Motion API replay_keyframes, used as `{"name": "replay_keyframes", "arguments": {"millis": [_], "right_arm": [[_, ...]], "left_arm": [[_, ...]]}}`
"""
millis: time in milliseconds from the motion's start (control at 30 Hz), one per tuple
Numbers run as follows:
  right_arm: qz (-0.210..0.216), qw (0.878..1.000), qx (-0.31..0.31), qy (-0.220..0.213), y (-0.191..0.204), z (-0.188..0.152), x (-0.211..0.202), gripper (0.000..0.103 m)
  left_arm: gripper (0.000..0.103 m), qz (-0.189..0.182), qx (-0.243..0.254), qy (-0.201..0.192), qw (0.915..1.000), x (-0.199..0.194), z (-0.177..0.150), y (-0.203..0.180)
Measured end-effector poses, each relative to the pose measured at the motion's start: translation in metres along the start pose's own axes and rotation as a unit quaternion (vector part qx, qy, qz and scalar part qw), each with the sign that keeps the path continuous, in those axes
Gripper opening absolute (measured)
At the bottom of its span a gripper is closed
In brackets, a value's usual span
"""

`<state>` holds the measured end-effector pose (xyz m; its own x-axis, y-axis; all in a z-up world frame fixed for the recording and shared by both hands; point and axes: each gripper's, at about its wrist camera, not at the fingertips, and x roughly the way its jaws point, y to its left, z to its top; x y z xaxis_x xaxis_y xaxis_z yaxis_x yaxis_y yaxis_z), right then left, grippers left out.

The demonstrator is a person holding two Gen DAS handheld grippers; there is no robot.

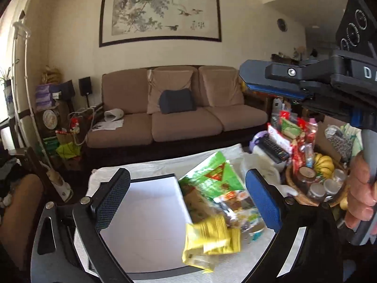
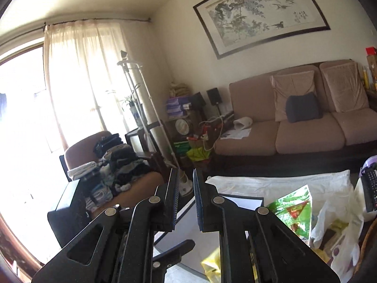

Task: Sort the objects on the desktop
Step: 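Lift the yellow packets with the right gripper and carry them over the box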

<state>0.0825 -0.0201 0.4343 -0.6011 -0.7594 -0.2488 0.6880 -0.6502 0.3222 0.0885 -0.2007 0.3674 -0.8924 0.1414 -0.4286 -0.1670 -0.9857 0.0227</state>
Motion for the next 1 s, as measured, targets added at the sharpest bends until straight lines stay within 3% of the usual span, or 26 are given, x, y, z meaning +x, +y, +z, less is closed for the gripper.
{"name": "replay_keyframes", "arguments": {"millis": [100,200,233,267,333,467,667,933,1000], "right_arm": [[-0.010,0.999,-0.013,0.031,0.010,-0.010,0.023,0.012],[-0.041,0.996,-0.038,0.072,0.003,-0.041,0.037,0.015],[-0.058,0.993,-0.046,0.090,-0.003,-0.054,0.043,0.026],[-0.072,0.991,-0.047,0.105,-0.013,-0.071,0.049,0.045],[-0.091,0.986,-0.028,0.136,-0.038,-0.104,0.058,0.066],[-0.107,0.978,0.016,0.180,-0.082,-0.159,0.065,0.066],[-0.094,0.969,0.049,0.223,-0.110,-0.209,0.075,0.066],[-0.116,0.956,-0.062,0.263,-0.093,-0.280,0.077,0.071],[-0.139,0.948,-0.091,0.271,-0.091,-0.294,0.086,0.073]], "left_arm": [[0.098,0.006,-0.025,0.021,0.9994,0.007,-0.010,0.030],[0.099,0.013,-0.030,0.038,0.9988,0.011,-0.038,0.044],[0.099,0.015,-0.028,0.046,0.9985,0.014,-0.049,0.046],[0.099,0.018,-0.025,0.058,0.9978,0.020,-0.062,0.046],[0.099,0.023,-0.026,0.092,0.9952,0.037,-0.086,0.046],[0.099,0.002,-0.052,0.146,0.9879,0.064,-0.130,0.040],[0.099,-0.022,-0.079,0.181,0.9801,0.095,-0.165,0.031],[0.099,-0.022,-0.101,0.183,0.9776,0.108,-0.171,0.036],[0.099,-0.024,-0.108,0.187,0.9761,0.111,-0.173,0.037]]}}
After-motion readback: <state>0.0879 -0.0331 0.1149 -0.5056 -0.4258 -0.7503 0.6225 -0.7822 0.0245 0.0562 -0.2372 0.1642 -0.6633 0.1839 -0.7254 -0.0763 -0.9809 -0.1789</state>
